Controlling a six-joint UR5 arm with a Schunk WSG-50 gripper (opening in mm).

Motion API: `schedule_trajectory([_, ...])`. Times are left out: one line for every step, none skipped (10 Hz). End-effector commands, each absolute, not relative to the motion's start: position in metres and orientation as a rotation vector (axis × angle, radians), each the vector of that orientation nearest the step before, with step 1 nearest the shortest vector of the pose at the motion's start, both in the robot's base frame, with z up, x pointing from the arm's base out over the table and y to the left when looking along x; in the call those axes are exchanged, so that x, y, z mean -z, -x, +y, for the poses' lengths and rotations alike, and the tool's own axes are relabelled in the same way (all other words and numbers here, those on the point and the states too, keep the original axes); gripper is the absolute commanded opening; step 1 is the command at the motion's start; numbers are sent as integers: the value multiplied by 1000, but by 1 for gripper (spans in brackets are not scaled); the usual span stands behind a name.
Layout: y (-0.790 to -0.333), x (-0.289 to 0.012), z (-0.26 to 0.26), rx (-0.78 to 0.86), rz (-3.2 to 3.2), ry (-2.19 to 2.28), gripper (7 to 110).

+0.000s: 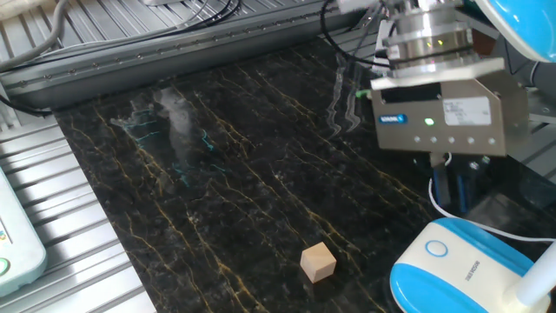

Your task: Turn off the desk lamp by pressing the button

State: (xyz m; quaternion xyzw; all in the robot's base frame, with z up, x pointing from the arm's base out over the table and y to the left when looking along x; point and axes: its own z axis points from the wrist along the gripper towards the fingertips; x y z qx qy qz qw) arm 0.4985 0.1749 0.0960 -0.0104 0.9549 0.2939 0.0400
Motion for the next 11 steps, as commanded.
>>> schedule_trajectory([-499, -108, 155, -903, 2931, 68, 22])
schedule_trajectory([-498, -111, 147, -901, 2936, 80, 22])
schedule_trajectory([-497, -112, 138, -884, 2943, 87, 22])
schedule_trajectory([-496, -110, 125, -848, 2955, 100, 22])
schedule_trajectory([-496, -105, 109, -768, 2975, 99, 22])
schedule_trajectory([-496, -99, 94, -686, 2998, 85, 22])
schedule_trajectory([-494, -98, 88, -660, 3007, 70, 22])
schedule_trajectory([-492, -99, 82, -633, 3014, 62, 7])
schedule_trajectory([-487, -101, 69, -541, 3033, 43, 7])
schedule_trajectory([-483, -105, 59, -462, 3049, 22, 7])
schedule_trajectory([-479, -110, 56, -421, 3055, 9, 7])
